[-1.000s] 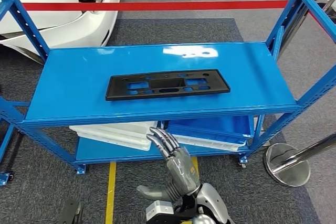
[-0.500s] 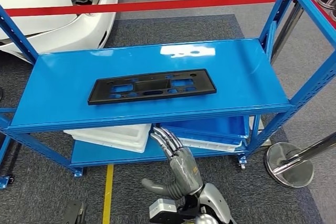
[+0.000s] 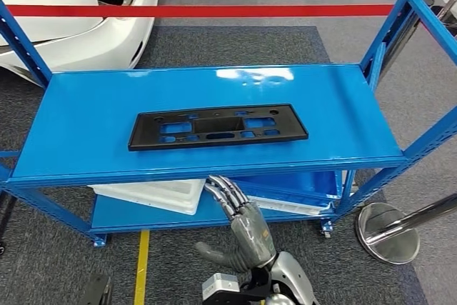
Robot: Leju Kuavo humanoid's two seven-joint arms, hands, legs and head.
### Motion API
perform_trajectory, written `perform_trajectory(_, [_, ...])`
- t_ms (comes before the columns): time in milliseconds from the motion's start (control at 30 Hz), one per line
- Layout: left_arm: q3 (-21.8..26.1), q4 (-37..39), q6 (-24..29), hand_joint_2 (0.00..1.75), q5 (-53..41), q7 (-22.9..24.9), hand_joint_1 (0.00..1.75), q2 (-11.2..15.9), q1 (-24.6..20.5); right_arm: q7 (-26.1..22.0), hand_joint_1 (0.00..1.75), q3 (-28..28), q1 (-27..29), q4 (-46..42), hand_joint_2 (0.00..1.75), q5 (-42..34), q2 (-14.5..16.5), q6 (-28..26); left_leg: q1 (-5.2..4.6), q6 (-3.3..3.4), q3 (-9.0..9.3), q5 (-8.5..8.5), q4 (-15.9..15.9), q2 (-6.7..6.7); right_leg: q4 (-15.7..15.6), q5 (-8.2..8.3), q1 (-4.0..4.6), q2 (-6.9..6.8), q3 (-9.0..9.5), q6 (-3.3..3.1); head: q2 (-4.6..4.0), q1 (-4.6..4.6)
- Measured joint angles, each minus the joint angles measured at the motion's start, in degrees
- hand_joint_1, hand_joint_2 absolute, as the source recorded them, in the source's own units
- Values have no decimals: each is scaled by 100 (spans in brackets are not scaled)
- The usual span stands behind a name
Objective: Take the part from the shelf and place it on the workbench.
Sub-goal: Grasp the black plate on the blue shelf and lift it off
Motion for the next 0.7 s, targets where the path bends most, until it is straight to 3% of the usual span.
perform_trajectory(67, [-1,0,-3,0,-13,4,0,-3,7,1,0,-14,16,3,175,1,-1,1,-9,17,52,-48,0,0,622,-165,-8,-2,-417,24,0,-1])
perform_trajectory(100, [0,0,-2,0,-14,4,0,-3,12,1,0,-20,20,4,175,2,-2,1,-15,20,92,-78,1,-4,660,-82,-6,-2,-501,19,0,-1])
perform_trajectory(133, [1,0,-2,0,-17,5,0,-3,15,1,0,-23,21,4,175,2,-2,0,-25,19,146,-114,0,-9,460,128,-2,-2,-469,-1,0,1])
perform_trajectory(200, [1,4,-2,0,-34,5,0,-11,15,2,0,-28,20,5,175,5,-2,0,-41,4,268,-194,-11,-19,-291,639,22,-6,-211,-89,-1,-10])
perform_trajectory(233, [1,8,-2,0,-44,5,0,-17,11,3,0,-31,20,7,175,7,-2,0,-40,-15,308,-223,-23,-22,-602,766,49,-8,-104,-146,-1,-25])
perform_trajectory(333, [2,22,-13,0,-65,10,0,-35,10,8,0,-51,37,9,175,15,-3,-2,-26,-109,363,-246,-46,-15,-912,798,106,1,7,-260,0,-27])
perform_trajectory(400, [1,26,-19,0,-74,9,0,-42,10,9,0,-68,47,1,175,17,1,-4,-30,-158,397,-267,21,-6,-1023,821,68,3,130,-298,-1,-17])
perform_trajectory(467, [1,27,-17,0,-79,8,0,-42,-13,16,0,-74,41,-4,175,20,7,-7,-24,-206,212,-434,413,-3,-1101,808,24,-4,252,-323,-1,-34])
perform_trajectory(567, [2,28,-16,0,-81,15,0,-40,-17,60,0,-80,55,8,175,21,9,-8,10,-283,-447,-800,1416,-1,-1112,734,13,2,332,-335,-1,-41])
perform_trajectory(600, [2,28,-16,0,-81,18,0,-40,-8,68,0,-82,67,13,175,21,9,-8,20,-299,-579,-766,1519,-1,-1111,700,6,8,369,-326,-1,-40])
perform_trajectory(633, [2,28,-16,0,-81,20,0,-40,-1,70,0,-84,77,16,175,21,9,-8,31,-312,-604,-592,1400,0,-1109,659,-6,16,420,-308,-1,-40])
perform_trajectory(700, [2,30,-16,0,-81,20,0,-40,3,73,0,-89,89,20,175,21,9,-7,56,-354,-430,-47,725,1,-1098,556,-35,22,540,-245,0,-39])
